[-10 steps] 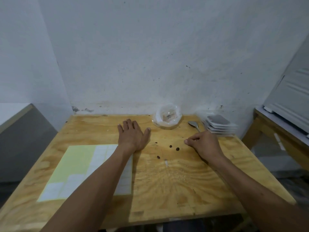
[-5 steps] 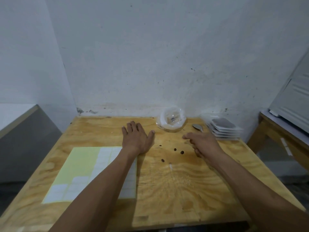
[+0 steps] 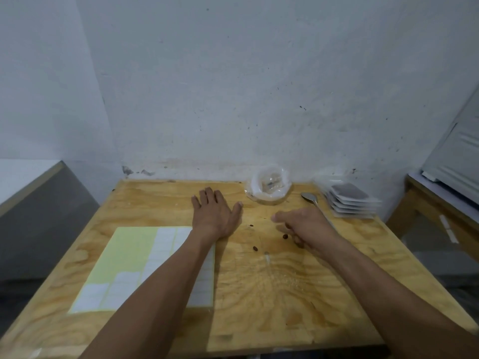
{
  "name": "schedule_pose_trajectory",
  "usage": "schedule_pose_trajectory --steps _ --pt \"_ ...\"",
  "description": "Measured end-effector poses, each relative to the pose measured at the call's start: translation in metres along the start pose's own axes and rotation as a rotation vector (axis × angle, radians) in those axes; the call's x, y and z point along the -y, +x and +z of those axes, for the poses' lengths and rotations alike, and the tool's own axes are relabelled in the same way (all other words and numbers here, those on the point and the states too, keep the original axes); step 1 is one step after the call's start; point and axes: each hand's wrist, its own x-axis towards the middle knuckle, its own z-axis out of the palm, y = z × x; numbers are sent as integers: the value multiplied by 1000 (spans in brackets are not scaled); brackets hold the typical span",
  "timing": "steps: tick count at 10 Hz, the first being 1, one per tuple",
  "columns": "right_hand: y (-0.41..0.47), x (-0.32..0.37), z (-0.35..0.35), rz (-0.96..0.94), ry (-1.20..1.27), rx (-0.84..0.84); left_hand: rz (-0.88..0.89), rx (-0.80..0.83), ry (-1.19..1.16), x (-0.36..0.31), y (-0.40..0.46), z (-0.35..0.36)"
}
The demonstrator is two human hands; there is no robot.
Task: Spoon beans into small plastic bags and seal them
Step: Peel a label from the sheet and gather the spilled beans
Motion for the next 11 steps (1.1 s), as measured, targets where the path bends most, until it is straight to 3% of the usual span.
schedule_pose_trajectory --steps 1,2,3,4,6,7,8,9,10,11 --pt "4 5 -10 251 511 62 3 1 0 0 0 0" --pt "5 1 -18 235 549 -5 3 -7 1 1 1 0" --pt "-5 -8 -22 33 40 -99 3 -6 -5 0 1 1" --pt "-14 -19 -21 -156 -315 -77 3 -6 -6 0 1 1" --pt "-11 -26 -18 -281 -492 -130 4 -9 -28 1 0 1" --pt "-10 -22 -19 -113 -208 -53 5 -1 -23 1 0 0" --pt "-6 -13 -15 177 360 78 2 0 -16 0 0 0" --pt "-11 -7 -2 178 328 131 -1 6 -17 0 -1 0" --pt "-25 -8 12 -73 -133 127 -2 -5 -19 -1 -1 1" --pt "-30 -14 22 -262 -385 145 -3 -17 -17 -1 0 2"
